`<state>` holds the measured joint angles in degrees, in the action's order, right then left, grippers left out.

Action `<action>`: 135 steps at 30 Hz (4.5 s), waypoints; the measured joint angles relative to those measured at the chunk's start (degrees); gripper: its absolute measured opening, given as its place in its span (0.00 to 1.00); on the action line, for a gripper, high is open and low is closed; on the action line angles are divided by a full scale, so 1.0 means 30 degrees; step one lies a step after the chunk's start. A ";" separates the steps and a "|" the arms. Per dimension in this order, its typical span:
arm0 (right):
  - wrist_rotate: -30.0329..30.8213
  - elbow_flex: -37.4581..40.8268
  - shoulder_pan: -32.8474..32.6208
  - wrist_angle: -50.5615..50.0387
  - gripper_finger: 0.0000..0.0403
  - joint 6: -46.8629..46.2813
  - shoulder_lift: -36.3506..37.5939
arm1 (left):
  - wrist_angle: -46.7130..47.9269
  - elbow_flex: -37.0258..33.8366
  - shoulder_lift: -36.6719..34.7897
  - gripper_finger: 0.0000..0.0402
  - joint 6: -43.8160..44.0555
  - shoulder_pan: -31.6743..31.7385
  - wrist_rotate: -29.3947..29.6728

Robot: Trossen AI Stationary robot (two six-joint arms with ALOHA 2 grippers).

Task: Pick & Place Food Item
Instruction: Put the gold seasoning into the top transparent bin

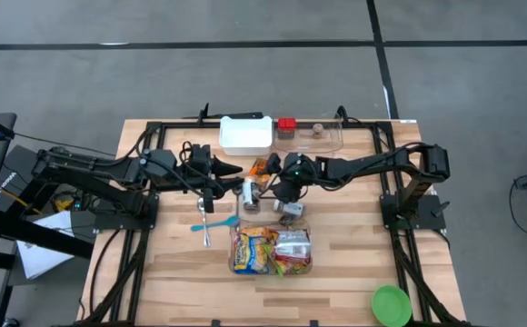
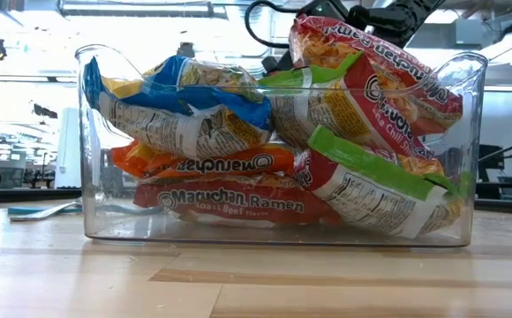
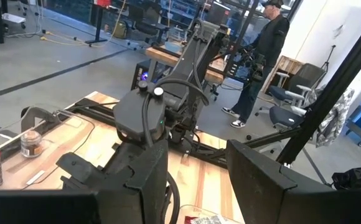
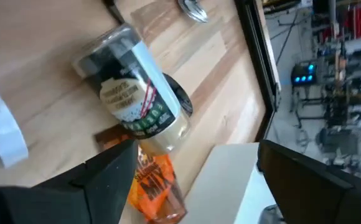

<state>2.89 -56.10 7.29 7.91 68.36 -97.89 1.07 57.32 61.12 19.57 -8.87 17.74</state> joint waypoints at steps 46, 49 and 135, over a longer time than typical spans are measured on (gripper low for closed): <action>-0.8228 0.0007 -0.3181 -1.5677 0.81 -3.4012 0.2608 | 0.5305 0.0015 0.0000 0.63 0.9540 0.3254 0.1502; -0.8479 0.0007 -0.3476 -1.5961 0.81 -3.3675 0.2777 | 0.6935 0.0027 0.0337 0.67 1.1687 0.3846 0.1785; -0.3438 0.0000 -0.3745 -2.2049 0.81 -3.5285 1.3763 | 0.4767 0.0015 1.4185 0.68 1.9019 0.6299 -0.6033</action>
<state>-7.42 -56.10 -3.95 -58.24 -37.50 -56.60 15.37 57.36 103.68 76.63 10.02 -0.36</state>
